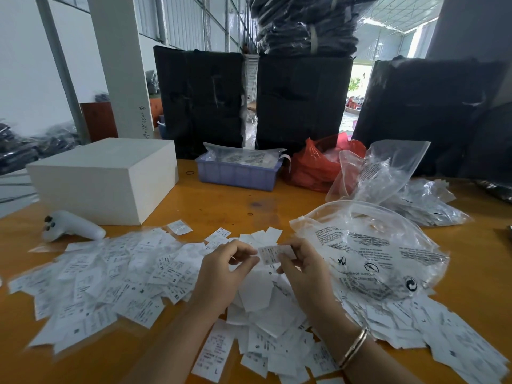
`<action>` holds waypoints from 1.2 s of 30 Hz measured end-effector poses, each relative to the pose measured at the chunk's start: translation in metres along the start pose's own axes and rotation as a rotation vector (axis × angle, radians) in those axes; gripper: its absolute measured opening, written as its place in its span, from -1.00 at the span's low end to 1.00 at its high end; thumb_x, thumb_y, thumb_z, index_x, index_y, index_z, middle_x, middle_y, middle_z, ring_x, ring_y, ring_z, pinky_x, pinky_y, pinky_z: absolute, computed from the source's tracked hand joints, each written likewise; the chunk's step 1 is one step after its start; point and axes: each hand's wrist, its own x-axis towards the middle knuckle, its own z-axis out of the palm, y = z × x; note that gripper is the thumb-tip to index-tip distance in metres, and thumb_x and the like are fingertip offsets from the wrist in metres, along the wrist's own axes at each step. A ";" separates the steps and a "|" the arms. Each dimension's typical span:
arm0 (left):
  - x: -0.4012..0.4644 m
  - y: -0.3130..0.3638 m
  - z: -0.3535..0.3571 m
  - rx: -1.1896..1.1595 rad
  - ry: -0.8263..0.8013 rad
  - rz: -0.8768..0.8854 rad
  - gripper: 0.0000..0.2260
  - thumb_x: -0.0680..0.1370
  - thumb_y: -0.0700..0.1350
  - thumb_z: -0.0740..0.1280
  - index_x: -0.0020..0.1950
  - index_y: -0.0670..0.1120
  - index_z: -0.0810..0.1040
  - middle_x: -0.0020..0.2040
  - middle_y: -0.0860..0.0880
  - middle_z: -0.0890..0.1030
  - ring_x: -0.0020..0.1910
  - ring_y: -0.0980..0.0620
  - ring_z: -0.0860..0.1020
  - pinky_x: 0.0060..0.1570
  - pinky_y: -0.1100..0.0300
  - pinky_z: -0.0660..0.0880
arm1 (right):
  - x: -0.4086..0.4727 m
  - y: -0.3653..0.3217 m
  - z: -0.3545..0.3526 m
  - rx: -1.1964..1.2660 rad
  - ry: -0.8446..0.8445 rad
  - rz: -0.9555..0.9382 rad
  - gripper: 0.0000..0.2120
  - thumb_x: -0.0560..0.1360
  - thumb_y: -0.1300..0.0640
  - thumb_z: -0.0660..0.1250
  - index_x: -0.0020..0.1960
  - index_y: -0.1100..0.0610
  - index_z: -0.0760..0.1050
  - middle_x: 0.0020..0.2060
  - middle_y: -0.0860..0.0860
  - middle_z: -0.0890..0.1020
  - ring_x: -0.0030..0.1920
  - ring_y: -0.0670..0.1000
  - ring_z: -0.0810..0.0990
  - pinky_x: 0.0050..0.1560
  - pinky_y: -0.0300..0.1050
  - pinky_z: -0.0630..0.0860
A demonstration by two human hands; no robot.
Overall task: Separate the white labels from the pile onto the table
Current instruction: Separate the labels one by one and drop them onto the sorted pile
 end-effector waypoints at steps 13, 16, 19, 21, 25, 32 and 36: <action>0.000 -0.004 0.000 0.043 -0.018 0.001 -0.87 0.45 -0.16 0.46 -0.11 0.05 0.58 -0.16 0.15 0.61 -0.08 0.33 0.53 -0.12 0.54 0.41 | -0.001 -0.001 -0.002 0.183 0.084 -0.069 -0.79 0.51 0.38 0.29 -0.12 0.07 0.46 -0.32 0.02 0.63 -0.30 -0.06 0.64 -0.27 -0.33 0.51; 0.000 -0.004 0.000 0.043 -0.012 0.013 -0.86 0.45 -0.16 0.46 -0.11 0.05 0.57 -0.16 0.16 0.61 -0.08 0.33 0.53 -0.12 0.53 0.42 | -0.001 0.000 -0.001 0.068 0.047 -0.070 -0.76 0.51 0.34 0.31 -0.14 0.00 0.46 -0.30 -0.05 0.63 -0.31 -0.14 0.64 -0.31 -0.34 0.50; 0.000 -0.005 0.000 0.033 0.000 0.015 -0.87 0.45 -0.16 0.46 -0.11 0.04 0.58 -0.16 0.15 0.61 -0.09 0.31 0.53 -0.12 0.51 0.43 | -0.002 -0.001 0.000 0.012 0.018 -0.082 -0.72 0.50 0.34 0.32 -0.15 -0.05 0.46 -0.25 -0.05 0.62 -0.31 -0.15 0.64 -0.32 -0.34 0.50; 0.000 -0.005 0.000 0.030 0.001 0.012 -0.88 0.46 -0.16 0.45 -0.10 0.04 0.59 -0.16 0.15 0.62 -0.10 0.31 0.53 -0.13 0.50 0.44 | -0.003 -0.002 -0.001 -0.021 0.012 -0.085 -0.70 0.50 0.34 0.32 -0.15 -0.08 0.45 -0.25 -0.05 0.63 -0.30 -0.15 0.63 -0.30 -0.33 0.51; 0.000 -0.004 -0.001 0.015 0.022 0.026 -0.91 0.50 -0.16 0.41 -0.11 0.04 0.60 -0.18 0.18 0.62 -0.11 0.27 0.55 -0.18 0.48 0.46 | -0.002 -0.002 -0.002 -0.074 0.001 -0.068 -0.71 0.50 0.30 0.32 -0.15 -0.10 0.46 -0.26 -0.08 0.64 -0.27 -0.15 0.62 -0.28 -0.28 0.52; 0.000 -0.004 0.000 -0.025 -0.029 0.020 -0.92 0.50 -0.13 0.40 -0.09 0.06 0.62 -0.17 0.19 0.63 -0.14 0.28 0.56 -0.22 0.48 0.46 | -0.003 -0.002 -0.001 -0.037 -0.062 -0.035 -0.70 0.49 0.32 0.33 -0.14 -0.10 0.48 -0.24 -0.09 0.65 -0.28 -0.13 0.63 -0.29 -0.29 0.52; 0.000 -0.004 0.000 -0.029 -0.115 -0.011 -0.88 0.50 -0.10 0.40 -0.11 0.14 0.59 -0.19 0.17 0.64 -0.15 0.26 0.56 -0.20 0.45 0.47 | -0.003 -0.003 -0.001 -0.046 -0.108 -0.042 -0.68 0.48 0.33 0.33 -0.10 -0.12 0.48 -0.22 -0.19 0.63 -0.28 -0.14 0.62 -0.29 -0.28 0.53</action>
